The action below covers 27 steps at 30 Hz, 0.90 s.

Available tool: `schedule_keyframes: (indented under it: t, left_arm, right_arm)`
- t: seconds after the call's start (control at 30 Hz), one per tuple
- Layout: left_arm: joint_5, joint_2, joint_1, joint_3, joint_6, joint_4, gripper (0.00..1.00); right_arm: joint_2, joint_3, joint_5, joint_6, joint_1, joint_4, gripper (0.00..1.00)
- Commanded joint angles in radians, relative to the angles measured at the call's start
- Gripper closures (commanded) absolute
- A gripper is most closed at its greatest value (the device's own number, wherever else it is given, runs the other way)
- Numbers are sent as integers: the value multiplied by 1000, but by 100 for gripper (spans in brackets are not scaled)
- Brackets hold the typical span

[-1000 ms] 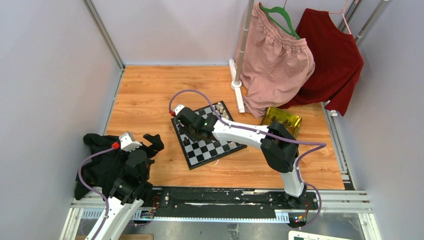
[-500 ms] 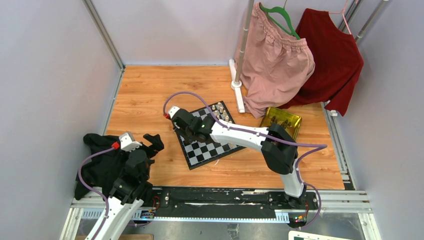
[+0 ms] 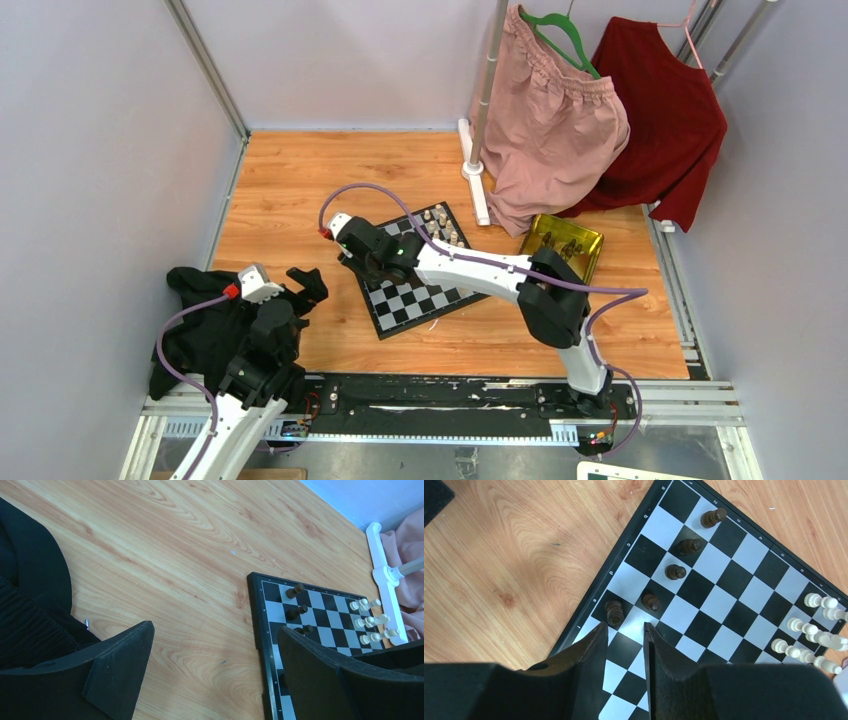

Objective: Set up the chess pieces on the board
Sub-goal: Pick up the chess piece from the chessboard.

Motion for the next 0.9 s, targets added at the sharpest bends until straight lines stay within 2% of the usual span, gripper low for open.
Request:
schedule_keyframes:
  t: [0.0,0.87]
  left_arm:
    - [-10,-51,-6,-12,4,-1,0]
    - [1,-51,-6,-15,11,7,0]
  right_arm:
    - [36,39,-23,-15,11,-13,63]
    - [126,78,-40,-16,7,-13,67]
